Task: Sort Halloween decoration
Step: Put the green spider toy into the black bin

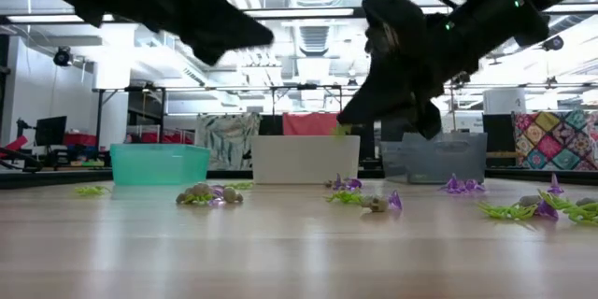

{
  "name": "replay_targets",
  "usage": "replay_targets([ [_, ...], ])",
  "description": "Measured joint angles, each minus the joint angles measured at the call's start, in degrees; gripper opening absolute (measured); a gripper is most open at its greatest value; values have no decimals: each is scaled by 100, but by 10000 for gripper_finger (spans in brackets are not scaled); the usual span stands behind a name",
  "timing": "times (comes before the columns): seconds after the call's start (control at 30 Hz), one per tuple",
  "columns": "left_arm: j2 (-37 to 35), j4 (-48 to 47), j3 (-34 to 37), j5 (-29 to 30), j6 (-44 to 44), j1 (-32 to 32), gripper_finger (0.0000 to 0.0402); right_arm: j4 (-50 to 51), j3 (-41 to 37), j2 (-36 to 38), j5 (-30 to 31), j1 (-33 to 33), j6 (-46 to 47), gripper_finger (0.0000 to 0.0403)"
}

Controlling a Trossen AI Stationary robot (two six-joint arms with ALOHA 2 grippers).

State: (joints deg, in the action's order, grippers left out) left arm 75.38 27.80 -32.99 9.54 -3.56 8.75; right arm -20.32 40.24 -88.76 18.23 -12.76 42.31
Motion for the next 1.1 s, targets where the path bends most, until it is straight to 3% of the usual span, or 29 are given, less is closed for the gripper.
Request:
replay_targets([
  [0.27,-1000,64,382,553,-110,0,38,7,186,408,-71,395,-726,8],
  [0.53,-1214,89,474,795,-144,0,38,163,470,605,-349,827,-1359,8],
  [0.7,-1182,92,481,797,-144,0,38,1083,677,894,-253,1234,-1657,8],
  [0.87,-1175,88,496,800,-146,0,38,2405,899,1255,275,1698,-1935,8],
  [1.1,-1175,113,500,802,-146,0,38,5078,1316,1542,1888,2522,-1552,8],
])
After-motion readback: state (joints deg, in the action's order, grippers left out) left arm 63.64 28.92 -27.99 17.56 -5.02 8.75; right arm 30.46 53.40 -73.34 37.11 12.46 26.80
